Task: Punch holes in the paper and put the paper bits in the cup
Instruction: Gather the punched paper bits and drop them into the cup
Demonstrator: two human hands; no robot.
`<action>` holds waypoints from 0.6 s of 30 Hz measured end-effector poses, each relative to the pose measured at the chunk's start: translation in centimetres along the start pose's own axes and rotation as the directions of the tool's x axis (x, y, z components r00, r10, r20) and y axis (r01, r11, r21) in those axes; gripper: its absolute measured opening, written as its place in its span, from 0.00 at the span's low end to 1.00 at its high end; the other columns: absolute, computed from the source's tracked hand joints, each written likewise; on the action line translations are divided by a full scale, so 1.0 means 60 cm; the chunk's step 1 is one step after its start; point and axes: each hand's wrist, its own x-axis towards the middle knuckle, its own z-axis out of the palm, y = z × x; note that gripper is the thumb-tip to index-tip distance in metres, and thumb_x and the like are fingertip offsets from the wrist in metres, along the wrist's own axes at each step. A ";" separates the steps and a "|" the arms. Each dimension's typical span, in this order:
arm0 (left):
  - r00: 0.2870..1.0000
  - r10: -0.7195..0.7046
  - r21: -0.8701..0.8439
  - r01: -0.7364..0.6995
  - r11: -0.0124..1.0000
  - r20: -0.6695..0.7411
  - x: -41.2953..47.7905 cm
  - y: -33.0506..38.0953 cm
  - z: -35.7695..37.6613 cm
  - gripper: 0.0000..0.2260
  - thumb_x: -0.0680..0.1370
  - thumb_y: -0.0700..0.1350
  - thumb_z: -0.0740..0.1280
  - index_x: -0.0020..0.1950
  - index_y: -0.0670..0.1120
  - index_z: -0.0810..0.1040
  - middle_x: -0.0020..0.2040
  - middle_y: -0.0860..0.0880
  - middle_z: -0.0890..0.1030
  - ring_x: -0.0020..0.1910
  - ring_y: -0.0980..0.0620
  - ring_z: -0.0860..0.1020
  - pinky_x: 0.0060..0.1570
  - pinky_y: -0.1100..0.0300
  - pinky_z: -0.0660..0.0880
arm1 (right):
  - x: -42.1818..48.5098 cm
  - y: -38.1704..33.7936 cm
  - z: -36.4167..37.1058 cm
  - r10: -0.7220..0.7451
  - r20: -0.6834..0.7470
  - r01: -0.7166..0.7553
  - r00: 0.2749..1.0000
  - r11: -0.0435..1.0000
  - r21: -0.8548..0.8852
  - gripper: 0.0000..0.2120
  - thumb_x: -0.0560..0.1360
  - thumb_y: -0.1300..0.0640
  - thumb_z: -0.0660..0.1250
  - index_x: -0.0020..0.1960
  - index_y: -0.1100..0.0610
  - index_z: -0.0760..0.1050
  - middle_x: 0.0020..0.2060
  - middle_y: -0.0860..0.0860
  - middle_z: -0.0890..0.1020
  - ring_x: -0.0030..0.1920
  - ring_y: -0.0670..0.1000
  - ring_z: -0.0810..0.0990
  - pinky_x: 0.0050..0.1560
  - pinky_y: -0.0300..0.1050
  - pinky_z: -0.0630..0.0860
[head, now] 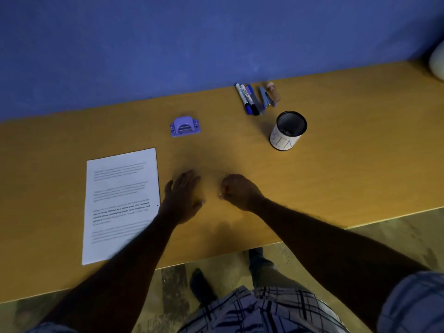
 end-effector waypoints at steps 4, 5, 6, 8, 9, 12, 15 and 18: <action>0.999 -0.031 -0.034 0.031 0.999 0.005 -0.009 0.000 0.003 0.33 0.77 0.58 0.66 0.78 0.48 0.60 0.80 0.46 0.58 0.79 0.45 0.55 0.74 0.39 0.59 | 0.000 0.001 0.010 0.008 -0.055 -0.008 0.998 1.000 0.006 0.09 0.70 0.53 0.74 0.48 0.55 0.80 0.50 0.53 0.81 0.54 0.55 0.78 0.52 0.50 0.77; 0.999 -0.035 -0.042 0.035 0.999 -0.002 -0.011 0.000 0.004 0.33 0.77 0.58 0.66 0.78 0.48 0.60 0.80 0.46 0.58 0.79 0.45 0.56 0.74 0.39 0.59 | 0.000 0.000 0.011 0.011 -0.059 -0.011 0.998 1.000 0.002 0.08 0.70 0.53 0.74 0.48 0.54 0.80 0.50 0.52 0.81 0.53 0.55 0.78 0.53 0.50 0.77; 0.999 -0.036 -0.046 0.036 0.998 -0.010 -0.012 0.001 0.004 0.32 0.77 0.58 0.66 0.77 0.47 0.61 0.80 0.46 0.58 0.79 0.45 0.56 0.74 0.40 0.59 | 0.000 -0.001 0.010 0.013 -0.054 -0.013 0.998 1.000 -0.010 0.08 0.71 0.53 0.74 0.48 0.53 0.80 0.50 0.51 0.81 0.53 0.54 0.78 0.53 0.51 0.77; 0.999 -0.038 -0.046 0.037 0.998 -0.016 -0.013 0.003 0.004 0.31 0.77 0.57 0.66 0.76 0.47 0.62 0.79 0.46 0.59 0.79 0.45 0.56 0.74 0.40 0.59 | 0.002 -0.004 0.007 0.016 -0.028 -0.017 0.999 0.999 -0.033 0.06 0.72 0.52 0.72 0.48 0.52 0.81 0.51 0.50 0.80 0.54 0.53 0.77 0.54 0.52 0.77; 0.999 -0.042 -0.049 0.041 0.998 -0.019 -0.014 0.004 0.003 0.31 0.77 0.57 0.67 0.76 0.47 0.63 0.79 0.46 0.59 0.79 0.45 0.56 0.74 0.40 0.59 | 0.002 -0.005 0.005 0.020 -0.015 -0.021 1.000 0.999 -0.035 0.05 0.72 0.52 0.72 0.48 0.51 0.81 0.51 0.49 0.80 0.54 0.53 0.77 0.55 0.52 0.77; 0.998 -0.042 -0.061 0.039 0.997 -0.039 -0.014 0.004 0.003 0.30 0.76 0.56 0.68 0.75 0.46 0.65 0.78 0.45 0.61 0.78 0.45 0.59 0.72 0.40 0.61 | 0.003 -0.009 0.003 0.028 0.005 -0.028 1.000 0.999 -0.040 0.03 0.74 0.54 0.70 0.47 0.51 0.81 0.52 0.49 0.79 0.56 0.53 0.76 0.57 0.53 0.74; 0.998 -0.024 -0.020 0.023 1.000 -0.055 -0.014 0.004 0.003 0.28 0.76 0.56 0.68 0.73 0.47 0.67 0.77 0.45 0.64 0.77 0.44 0.61 0.71 0.41 0.63 | 0.005 -0.018 0.002 0.038 0.042 -0.033 0.998 0.994 -0.108 0.04 0.75 0.56 0.67 0.47 0.50 0.80 0.54 0.49 0.78 0.58 0.53 0.75 0.61 0.55 0.70; 0.997 -0.026 -0.024 0.024 0.999 -0.071 -0.011 0.004 0.001 0.27 0.76 0.56 0.68 0.71 0.47 0.69 0.76 0.45 0.66 0.76 0.44 0.63 0.70 0.41 0.65 | 0.011 -0.026 0.000 0.022 0.098 0.002 0.995 0.971 -0.238 0.05 0.76 0.56 0.65 0.50 0.51 0.79 0.56 0.51 0.76 0.59 0.54 0.75 0.62 0.56 0.69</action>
